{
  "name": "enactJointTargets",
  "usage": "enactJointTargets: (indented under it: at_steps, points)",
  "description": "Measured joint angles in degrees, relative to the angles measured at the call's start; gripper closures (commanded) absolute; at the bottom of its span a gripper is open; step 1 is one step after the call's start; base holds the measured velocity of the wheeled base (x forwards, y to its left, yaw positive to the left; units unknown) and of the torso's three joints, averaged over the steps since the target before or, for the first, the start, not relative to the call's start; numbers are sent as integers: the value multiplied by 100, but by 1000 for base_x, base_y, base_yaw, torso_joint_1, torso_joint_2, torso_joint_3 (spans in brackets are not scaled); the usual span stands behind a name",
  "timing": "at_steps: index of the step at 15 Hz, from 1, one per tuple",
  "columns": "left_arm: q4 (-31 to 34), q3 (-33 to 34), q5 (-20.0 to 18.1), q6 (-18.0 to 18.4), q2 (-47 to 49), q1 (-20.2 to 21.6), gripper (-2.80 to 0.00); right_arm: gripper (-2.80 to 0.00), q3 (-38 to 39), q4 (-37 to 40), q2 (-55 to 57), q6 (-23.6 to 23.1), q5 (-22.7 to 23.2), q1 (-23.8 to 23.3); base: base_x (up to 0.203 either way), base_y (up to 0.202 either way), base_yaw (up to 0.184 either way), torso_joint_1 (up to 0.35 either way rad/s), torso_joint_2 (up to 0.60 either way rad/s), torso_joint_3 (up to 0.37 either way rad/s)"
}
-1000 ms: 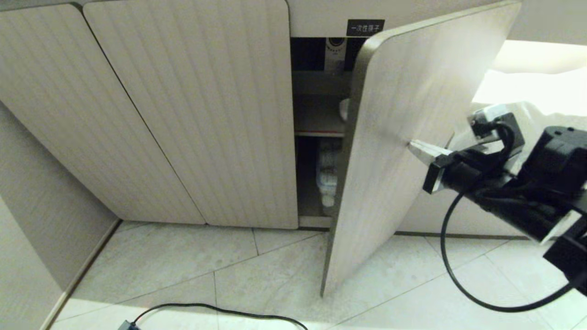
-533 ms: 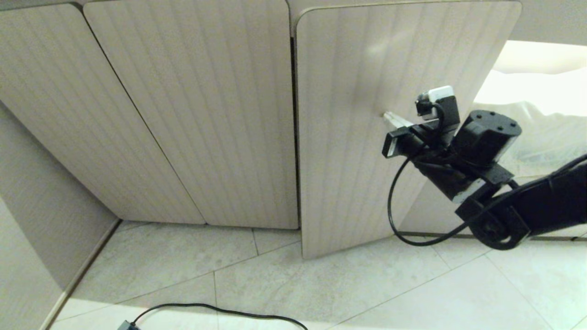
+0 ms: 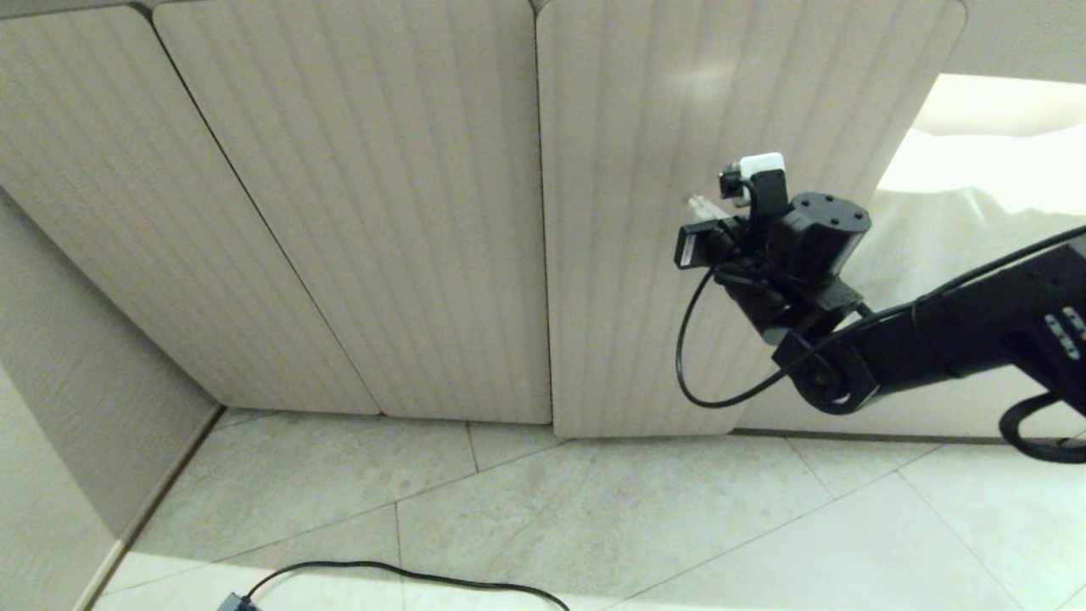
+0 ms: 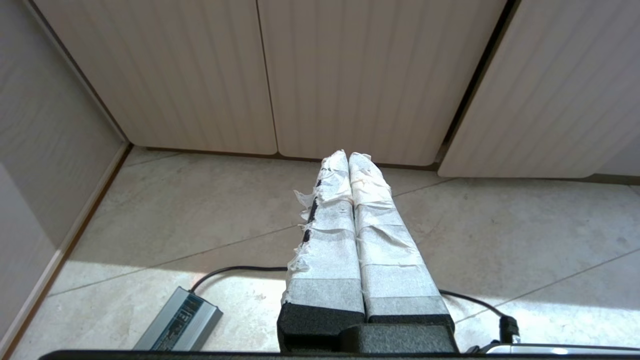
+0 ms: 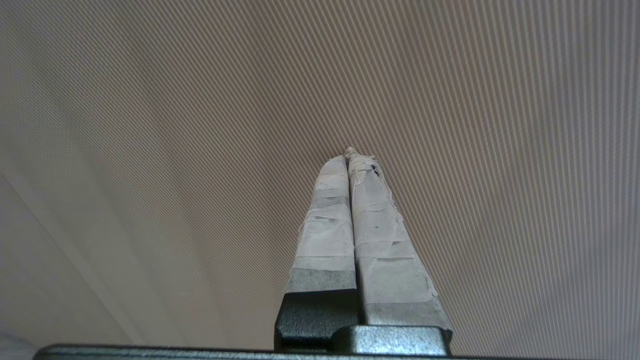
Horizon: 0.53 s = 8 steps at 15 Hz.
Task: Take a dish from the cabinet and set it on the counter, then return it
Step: Close the cabinet door
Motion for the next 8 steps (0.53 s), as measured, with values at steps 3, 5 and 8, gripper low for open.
enactJointTargets:
  at_steps: [3, 5, 8]
  points:
    - [0, 0, 0, 0, 0, 0, 0, 0, -43, 15, 66, 2, -162, -2, 0, 0, 0, 0, 0, 0]
    - [0, 2, 2, 0, 0, 0, 0, 0, -43, 17, 77, -5, -230, -2, 0, 0, 0, 0, 0, 0]
    - [0, 0, 2, 7, 0, 0, 0, 0, -15, 21, 70, 0, -430, -9, 0, 0, 0, 0, 0, 0]
